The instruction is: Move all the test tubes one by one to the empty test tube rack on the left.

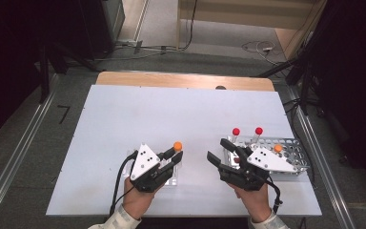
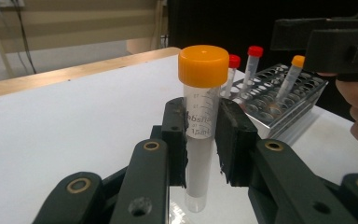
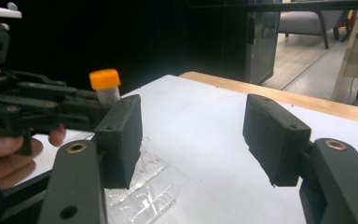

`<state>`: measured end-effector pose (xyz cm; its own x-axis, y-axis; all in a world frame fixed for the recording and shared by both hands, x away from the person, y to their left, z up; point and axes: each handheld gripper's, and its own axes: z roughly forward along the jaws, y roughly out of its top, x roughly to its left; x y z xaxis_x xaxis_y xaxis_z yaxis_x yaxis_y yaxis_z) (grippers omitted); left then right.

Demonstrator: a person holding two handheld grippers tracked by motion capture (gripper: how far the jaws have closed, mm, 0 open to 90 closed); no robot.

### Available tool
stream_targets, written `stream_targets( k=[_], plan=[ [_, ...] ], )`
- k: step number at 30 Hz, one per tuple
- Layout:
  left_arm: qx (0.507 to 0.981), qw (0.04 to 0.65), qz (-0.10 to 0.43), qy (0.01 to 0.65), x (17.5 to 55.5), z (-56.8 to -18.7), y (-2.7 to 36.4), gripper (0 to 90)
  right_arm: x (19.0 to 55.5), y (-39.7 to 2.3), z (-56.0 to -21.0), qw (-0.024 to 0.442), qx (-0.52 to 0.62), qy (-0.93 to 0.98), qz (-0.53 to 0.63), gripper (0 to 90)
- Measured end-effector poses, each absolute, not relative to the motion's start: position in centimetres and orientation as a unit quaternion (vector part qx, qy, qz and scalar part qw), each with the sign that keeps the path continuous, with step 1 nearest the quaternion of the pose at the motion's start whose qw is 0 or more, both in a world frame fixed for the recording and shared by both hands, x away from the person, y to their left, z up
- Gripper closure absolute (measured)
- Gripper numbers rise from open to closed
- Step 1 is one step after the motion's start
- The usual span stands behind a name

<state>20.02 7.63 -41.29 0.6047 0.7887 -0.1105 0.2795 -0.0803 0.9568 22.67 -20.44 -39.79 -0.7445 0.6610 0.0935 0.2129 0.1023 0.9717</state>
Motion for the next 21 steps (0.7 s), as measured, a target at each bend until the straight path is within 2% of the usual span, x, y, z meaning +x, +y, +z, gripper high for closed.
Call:
stream_targets(
  k=[21],
  plan=[
    [0.687,0.546,0.254,0.408,19.9,-41.0,10.8,75.1,23.4,-21.6,-40.7,0.193,0.329,0.725,0.573,34.2]
  ],
)
